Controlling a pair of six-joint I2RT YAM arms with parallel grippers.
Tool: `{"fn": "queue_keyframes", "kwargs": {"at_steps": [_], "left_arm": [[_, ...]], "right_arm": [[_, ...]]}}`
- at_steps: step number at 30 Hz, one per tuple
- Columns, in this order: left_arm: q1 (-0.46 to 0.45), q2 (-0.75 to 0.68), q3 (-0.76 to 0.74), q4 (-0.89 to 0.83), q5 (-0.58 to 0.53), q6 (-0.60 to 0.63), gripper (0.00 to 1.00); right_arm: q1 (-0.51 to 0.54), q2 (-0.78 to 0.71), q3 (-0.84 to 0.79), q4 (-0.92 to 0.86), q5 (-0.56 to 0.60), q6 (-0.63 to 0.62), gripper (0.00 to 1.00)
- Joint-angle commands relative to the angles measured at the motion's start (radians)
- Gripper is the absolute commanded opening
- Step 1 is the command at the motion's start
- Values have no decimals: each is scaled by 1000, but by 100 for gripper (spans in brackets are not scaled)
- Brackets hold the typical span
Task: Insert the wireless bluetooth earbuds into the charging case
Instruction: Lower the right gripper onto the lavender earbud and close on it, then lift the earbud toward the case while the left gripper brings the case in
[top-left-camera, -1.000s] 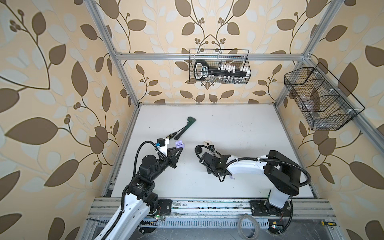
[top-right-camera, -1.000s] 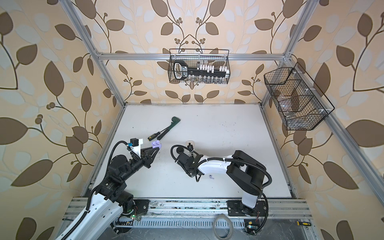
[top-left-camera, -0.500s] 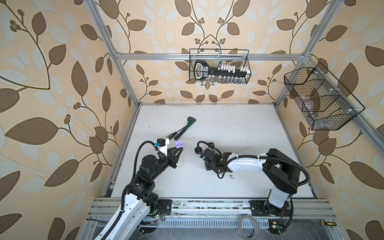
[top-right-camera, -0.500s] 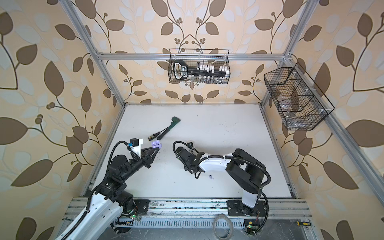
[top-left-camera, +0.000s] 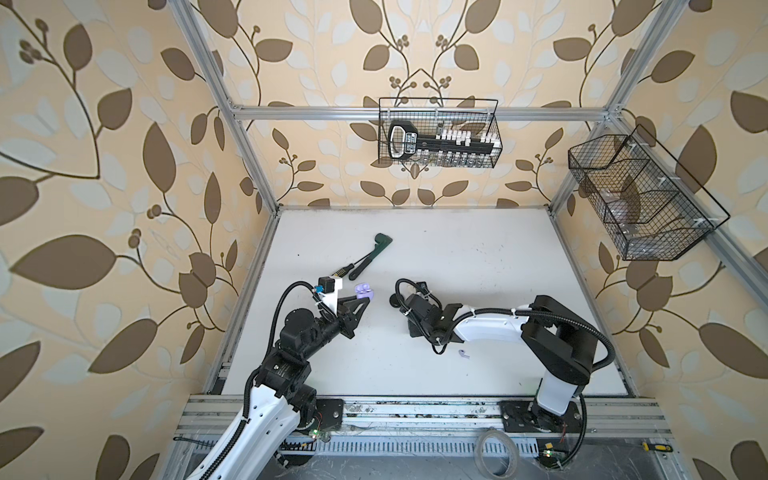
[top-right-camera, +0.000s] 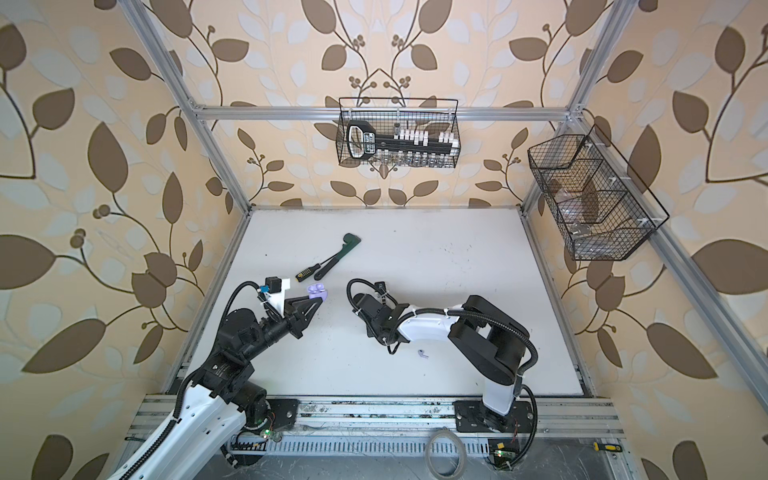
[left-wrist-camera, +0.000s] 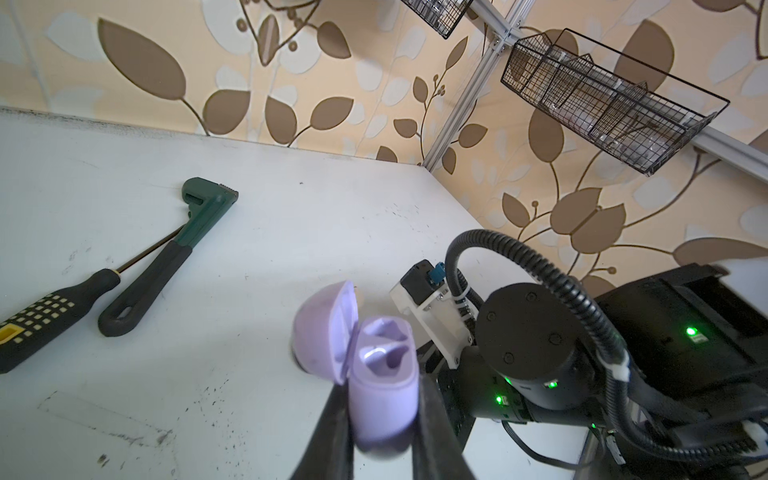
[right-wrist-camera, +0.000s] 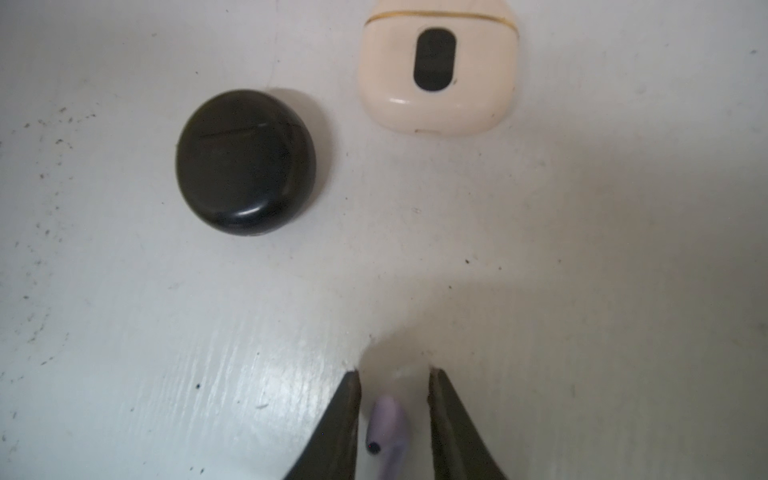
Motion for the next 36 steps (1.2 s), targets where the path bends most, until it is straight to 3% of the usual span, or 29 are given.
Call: {"fn": "queue_keyframes", "kwargs": {"at_steps": [1, 36], "left_arm": [[6, -1, 22, 51, 26, -3, 0], [6, 33, 27, 66, 50, -2, 0]], "right_arm": [[10, 31, -27, -56, -60, 16, 29], [37, 35, 30, -168, 8, 8, 15]]}}
